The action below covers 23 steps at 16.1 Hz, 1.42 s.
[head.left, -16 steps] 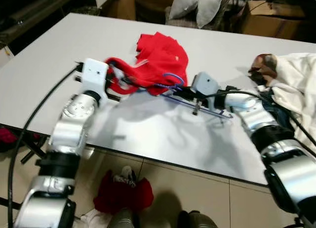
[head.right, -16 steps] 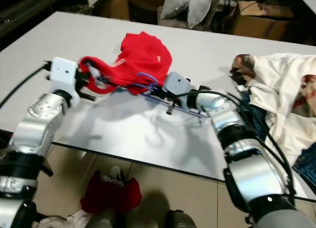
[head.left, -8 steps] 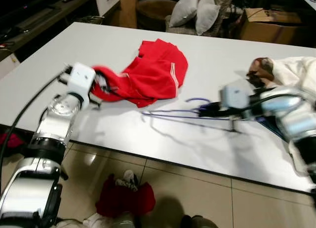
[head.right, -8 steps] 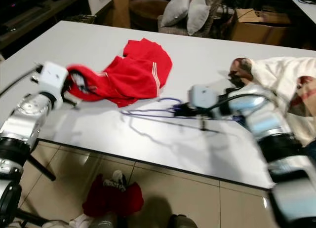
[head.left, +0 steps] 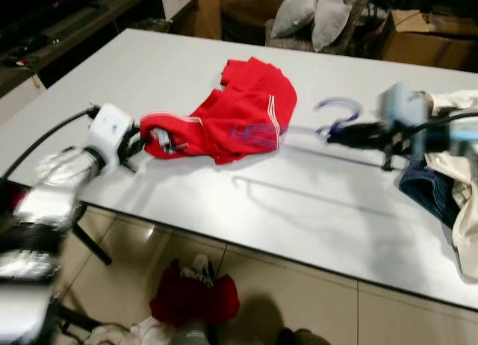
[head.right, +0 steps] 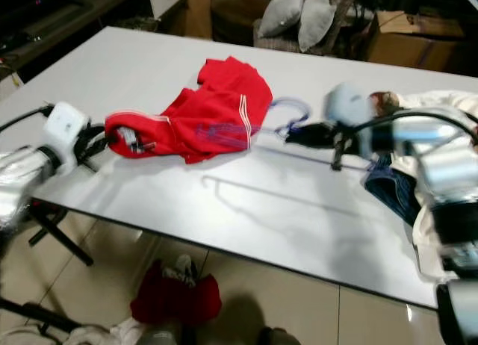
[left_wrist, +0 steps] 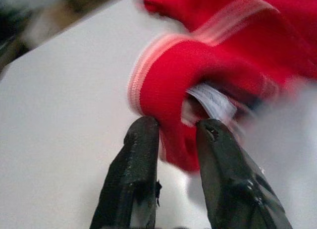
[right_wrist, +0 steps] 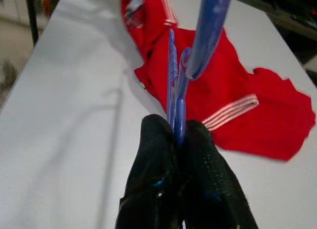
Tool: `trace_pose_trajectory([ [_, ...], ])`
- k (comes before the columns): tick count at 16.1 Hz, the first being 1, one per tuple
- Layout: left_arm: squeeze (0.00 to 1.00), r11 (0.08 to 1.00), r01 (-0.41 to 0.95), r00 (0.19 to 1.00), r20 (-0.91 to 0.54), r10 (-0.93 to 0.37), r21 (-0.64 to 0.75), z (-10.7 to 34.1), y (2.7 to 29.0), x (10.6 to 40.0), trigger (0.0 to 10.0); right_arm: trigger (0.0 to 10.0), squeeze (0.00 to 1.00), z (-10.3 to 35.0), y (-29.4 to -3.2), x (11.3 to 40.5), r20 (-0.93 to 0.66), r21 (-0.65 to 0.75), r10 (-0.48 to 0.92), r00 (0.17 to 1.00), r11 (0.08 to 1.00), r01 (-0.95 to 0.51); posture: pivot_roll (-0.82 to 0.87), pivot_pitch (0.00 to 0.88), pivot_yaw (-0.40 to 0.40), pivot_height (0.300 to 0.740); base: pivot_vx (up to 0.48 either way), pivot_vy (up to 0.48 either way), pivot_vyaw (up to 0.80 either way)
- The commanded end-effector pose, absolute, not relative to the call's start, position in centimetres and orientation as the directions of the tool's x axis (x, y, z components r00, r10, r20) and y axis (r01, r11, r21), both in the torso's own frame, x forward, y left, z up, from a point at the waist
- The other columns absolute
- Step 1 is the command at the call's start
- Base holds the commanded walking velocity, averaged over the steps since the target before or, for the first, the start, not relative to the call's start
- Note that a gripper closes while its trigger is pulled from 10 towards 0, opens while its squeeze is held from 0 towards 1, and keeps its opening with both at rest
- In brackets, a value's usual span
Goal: Hang hanger
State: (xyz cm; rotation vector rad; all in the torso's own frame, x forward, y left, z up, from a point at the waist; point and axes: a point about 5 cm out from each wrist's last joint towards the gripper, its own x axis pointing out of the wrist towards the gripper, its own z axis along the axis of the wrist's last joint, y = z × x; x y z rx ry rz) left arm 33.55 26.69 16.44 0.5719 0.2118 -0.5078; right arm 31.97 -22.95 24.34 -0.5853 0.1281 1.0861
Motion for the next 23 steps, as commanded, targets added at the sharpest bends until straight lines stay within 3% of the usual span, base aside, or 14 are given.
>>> trace_pose_trajectory([
  [1, 1.00, 0.648, 0.584, 0.811, -0.379, -0.445, 0.490, 16.8, 26.4, 33.1, 10.0, 10.0, 0.00, 24.9, -23.2, 31.6, -0.351, -0.366, 0.799, 0.488, 0.363, -0.857, -0.09, 0.049, 0.071, 0.740, 0.000, 0.000, 0.00],
  [2, 1.00, 0.650, 0.619, 0.785, -0.360, -0.504, 0.440, 17.9, 26.5, 32.3, 10.0, 10.0, 0.00, 25.1, -23.1, 31.2, -0.292, -0.355, 0.801, 0.522, 0.416, -0.837, -0.10, 0.046, 0.071, 0.740, 0.000, 0.000, 0.00],
  [5, 1.00, 0.727, 0.624, 0.775, -0.105, -0.623, 0.287, 21.9, 26.1, 30.7, 10.0, 10.0, 0.00, 24.4, -22.0, 30.7, -0.109, -0.291, 0.723, 0.682, 0.633, -0.717, -0.09, 0.054, 0.051, 0.740, 0.000, 0.000, 0.00],
  [7, 1.00, 0.817, 0.541, 0.813, 0.124, -0.568, 0.197, 24.3, 25.7, 30.4, 10.0, 10.0, 0.00, 23.9, -20.6, 30.1, -0.038, -0.213, 0.625, 0.780, 0.757, -0.617, -0.08, 0.058, 0.049, 0.740, 0.000, 0.000, 0.00],
  [9, 1.00, 0.865, 0.468, 0.845, 0.195, -0.497, 0.180, 24.4, 25.1, 30.2, 10.0, 10.0, 0.00, 23.6, -19.8, 29.5, -0.006, -0.174, 0.575, 0.818, 0.805, -0.567, -0.08, 0.055, 0.057, 0.740, 0.000, 0.000, 0.00],
  [10, 0.31, 0.905, 0.393, 0.888, 0.186, -0.420, 0.165, 23.2, 24.1, 30.0, 10.0, 10.0, 0.00, 23.1, -19.0, 29.0, 0.018, -0.126, 0.524, 0.852, 0.846, -0.518, -0.09, 0.047, 0.054, 0.740, 0.000, 0.000, 0.00],
  [11, 0.27, 0.929, 0.345, 0.911, 0.190, -0.365, 0.131, 22.5, 23.4, 29.8, 10.0, 10.0, 0.00, 22.5, -18.6, 28.6, 0.027, -0.066, 0.470, 0.882, 0.882, -0.467, -0.10, 0.046, 0.049, 0.740, 0.000, 0.000, 0.00],
  [13, 0.27, 0.961, 0.263, 0.948, 0.164, -0.274, 0.088, 21.3, 22.1, 29.1, 10.0, 10.0, 0.00, 21.1, -17.6, 27.7, -0.004, -0.079, 0.407, 0.913, 0.910, -0.406, -0.11, 0.034, 0.055, 0.740, 0.000, 0.000, 0.00],
  [14, 0.27, 0.968, 0.247, 0.962, 0.105, -0.250, 0.044, 19.1, 19.6, 27.8, 10.0, 10.0, 0.00, 19.3, -16.7, 26.2, -0.038, -0.062, 0.354, 0.934, 0.932, -0.356, -0.14, 0.020, 0.071, 0.740, 0.000, 0.000, 0.00],
  [15, 0.27, 0.971, 0.238, 0.966, 0.093, -0.239, 0.024, 18.5, 18.9, 27.3, 10.0, 10.0, 0.00, 18.9, -16.5, 25.6, -0.035, -0.057, 0.336, 0.941, 0.940, -0.337, -0.15, 0.011, 0.086, 0.740, 0.000, 0.000, 0.00],
  [17, 0.28, 0.976, 0.211, 0.977, 0.025, -0.213, 0.049, 16.1, 17.5, 26.4, 10.0, 10.0, 0.00, 18.3, -16.3, 24.8, -0.052, -0.063, 0.280, 0.959, 0.957, -0.283, -0.16, 0.001, 0.097, 0.740, 0.000, 0.000, 0.00],
  [20, 0.28, 0.982, 0.186, 0.982, 0.016, -0.187, 0.043, 15.5, 15.8, 25.8, 10.0, 10.0, 0.00, 18.3, -16.6, 24.7, -0.050, -0.047, 0.237, 0.970, 0.970, -0.239, -0.14, 0.011, 0.064, 0.740, 0.000, 0.000, -0.53],
  [22, 0.28, 0.977, 0.206, 0.978, 0.027, -0.207, 0.048, 15.6, 14.8, 25.6, 10.0, 10.0, 0.00, 18.3, -17.0, 25.4, -0.056, -0.154, 0.193, 0.980, 0.968, -0.200, -0.13, 0.019, 0.051, 0.740, 0.000, 0.000, -0.80],
  [23, 0.28, 0.977, 0.209, 0.977, 0.026, -0.210, 0.048, 15.5, 14.7, 25.5, 10.0, 10.0, 0.00, 18.3, -16.8, 25.4, -0.060, -0.111, 0.218, 0.974, 0.968, -0.224, -0.13, 0.019, 0.049, 0.740, 0.000, 0.000, -0.80],
])
